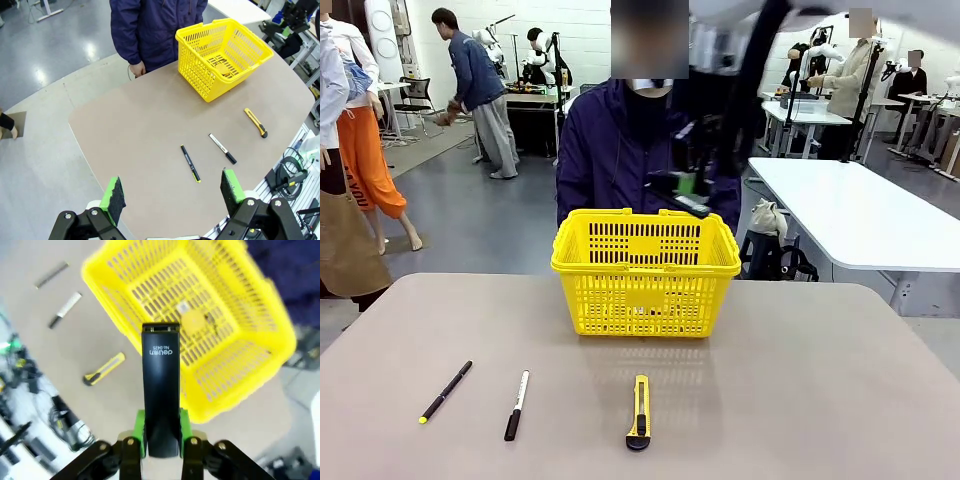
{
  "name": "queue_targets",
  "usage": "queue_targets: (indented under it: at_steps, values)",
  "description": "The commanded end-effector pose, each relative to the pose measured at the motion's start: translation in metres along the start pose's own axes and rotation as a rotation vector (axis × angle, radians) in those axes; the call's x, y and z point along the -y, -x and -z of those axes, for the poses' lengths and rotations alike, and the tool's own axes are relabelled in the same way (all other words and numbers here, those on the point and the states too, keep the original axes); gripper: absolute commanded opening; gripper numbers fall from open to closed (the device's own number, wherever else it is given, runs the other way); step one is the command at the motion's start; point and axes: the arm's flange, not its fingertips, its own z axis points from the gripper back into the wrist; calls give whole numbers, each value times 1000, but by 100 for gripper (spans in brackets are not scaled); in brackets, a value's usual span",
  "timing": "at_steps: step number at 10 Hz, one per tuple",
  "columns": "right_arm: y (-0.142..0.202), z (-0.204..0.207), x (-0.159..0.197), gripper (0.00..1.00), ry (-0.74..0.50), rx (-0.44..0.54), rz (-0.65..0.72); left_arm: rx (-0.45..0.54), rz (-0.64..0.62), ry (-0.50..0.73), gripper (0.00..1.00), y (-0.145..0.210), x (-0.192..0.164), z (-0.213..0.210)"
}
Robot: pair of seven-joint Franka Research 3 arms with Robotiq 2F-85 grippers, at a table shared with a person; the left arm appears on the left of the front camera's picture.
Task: Place the items the person wants into the basket.
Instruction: Pick up the item the person points to and place it in the Market Basket.
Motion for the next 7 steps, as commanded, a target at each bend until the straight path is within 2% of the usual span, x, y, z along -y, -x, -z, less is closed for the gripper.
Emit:
queue_targets:
  at_steps: [1,3,7]
  values:
    - [-38,5,6,31,49,-69,-103,9,16,10,100,2,-2,-1]
    - [-61,33,14,31,85,-123,-122,9,16,10,100,2,-2,-1]
    - [-64,91,39,31,98,-167,-135,9,16,10,100,2,-2,-1]
